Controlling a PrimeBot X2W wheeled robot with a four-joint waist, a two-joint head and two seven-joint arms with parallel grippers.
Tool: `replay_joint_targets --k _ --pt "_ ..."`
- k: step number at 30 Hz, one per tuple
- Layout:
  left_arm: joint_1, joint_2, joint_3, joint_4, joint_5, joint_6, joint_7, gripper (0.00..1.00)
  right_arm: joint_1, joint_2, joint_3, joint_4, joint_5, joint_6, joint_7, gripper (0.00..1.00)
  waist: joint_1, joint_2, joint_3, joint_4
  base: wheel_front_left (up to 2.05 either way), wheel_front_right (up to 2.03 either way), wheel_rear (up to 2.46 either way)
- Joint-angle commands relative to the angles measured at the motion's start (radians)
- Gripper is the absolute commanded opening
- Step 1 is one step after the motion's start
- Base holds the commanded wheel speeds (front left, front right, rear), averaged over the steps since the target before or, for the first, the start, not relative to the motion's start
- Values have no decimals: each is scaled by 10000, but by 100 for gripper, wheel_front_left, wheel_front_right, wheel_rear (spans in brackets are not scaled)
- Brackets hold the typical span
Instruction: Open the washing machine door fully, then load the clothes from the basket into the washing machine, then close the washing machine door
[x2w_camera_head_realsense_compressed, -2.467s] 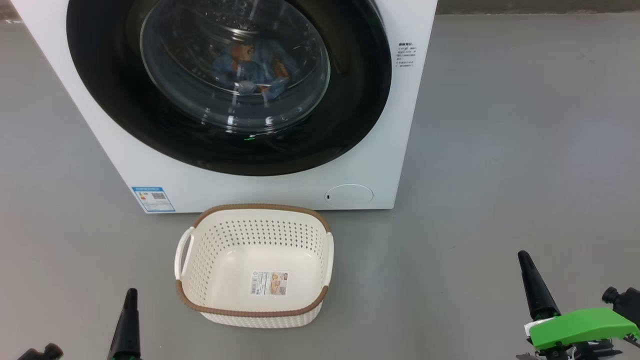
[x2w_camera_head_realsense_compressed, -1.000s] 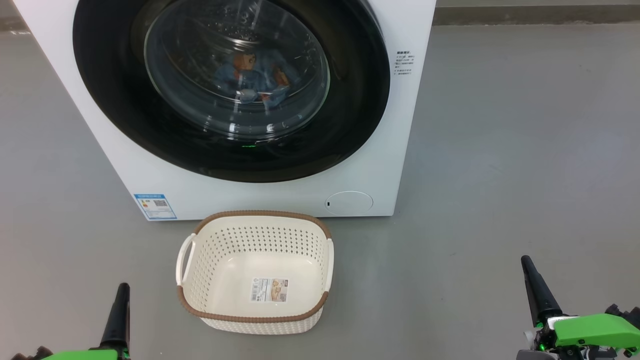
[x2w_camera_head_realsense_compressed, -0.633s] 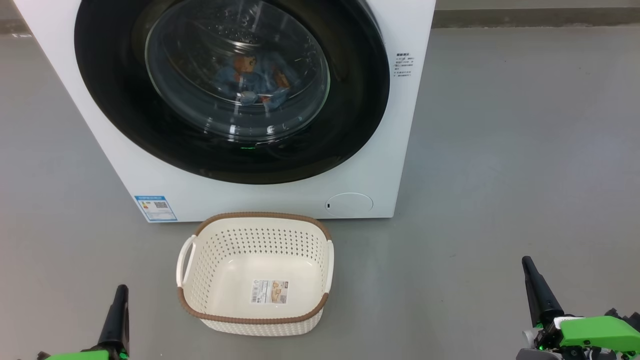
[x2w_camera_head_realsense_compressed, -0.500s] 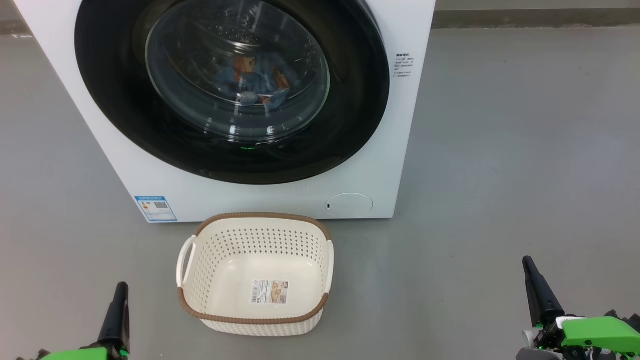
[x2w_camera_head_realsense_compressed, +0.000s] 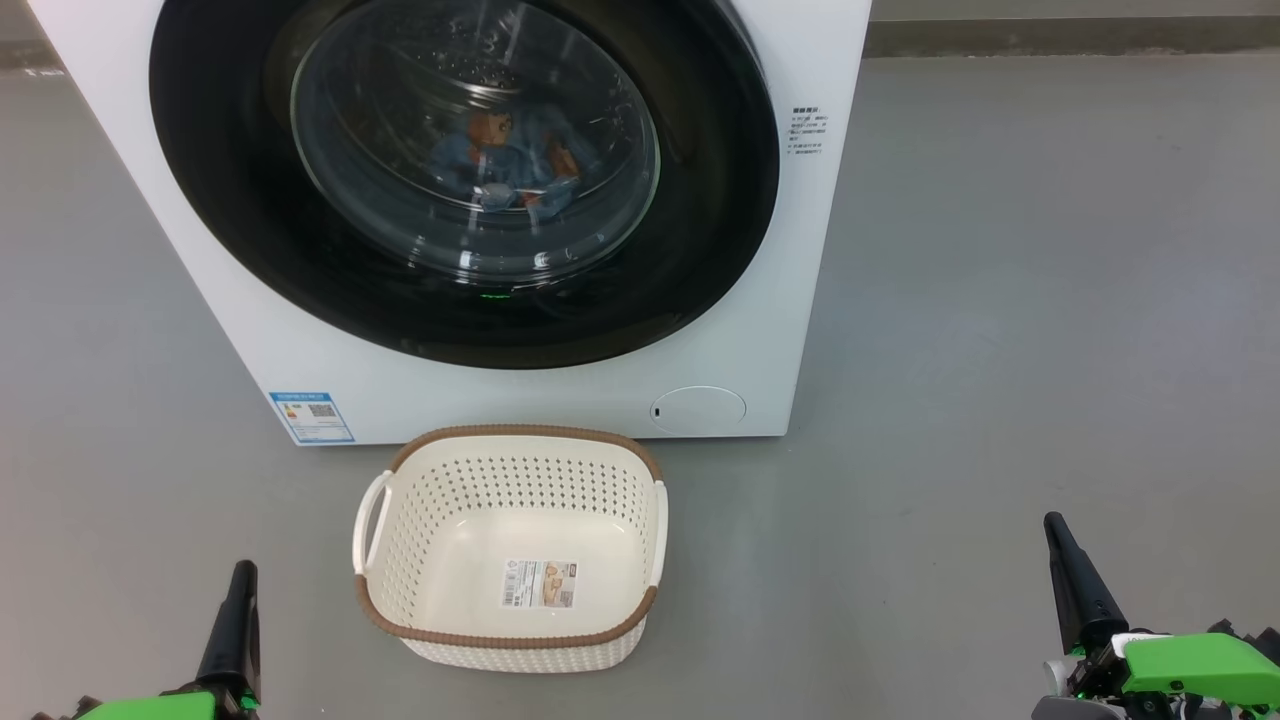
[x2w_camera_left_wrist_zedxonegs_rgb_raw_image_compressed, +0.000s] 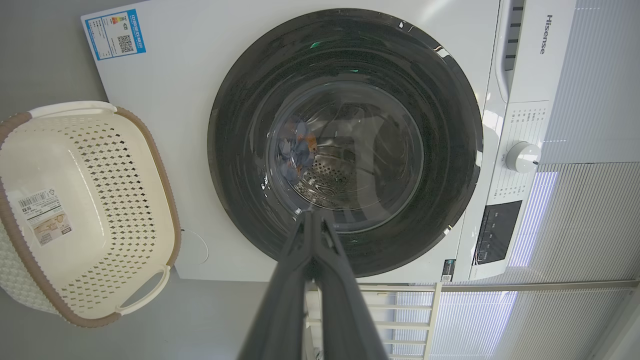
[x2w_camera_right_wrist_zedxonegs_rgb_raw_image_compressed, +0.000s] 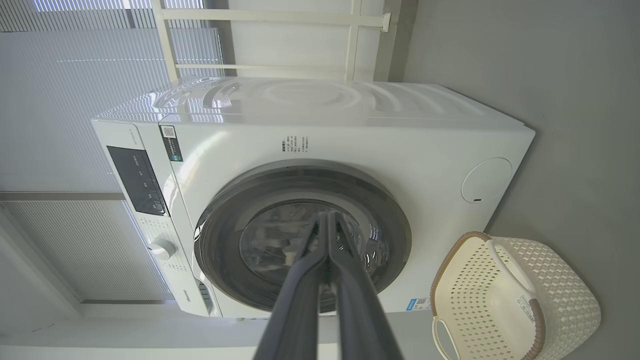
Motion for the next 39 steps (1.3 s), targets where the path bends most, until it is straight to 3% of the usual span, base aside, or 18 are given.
replay_joint_targets --k 1,39 --pt "-403 161 354 -185 14 -32 70 0 -427 -30 187 -228 42 -11 45 0 0 0 0 0 0 0 0" --pt "-409 90 452 -181 97 -33 148 0 -432 10 132 -224 -5 -11 90 0 0 0 0 0 0 0 0"
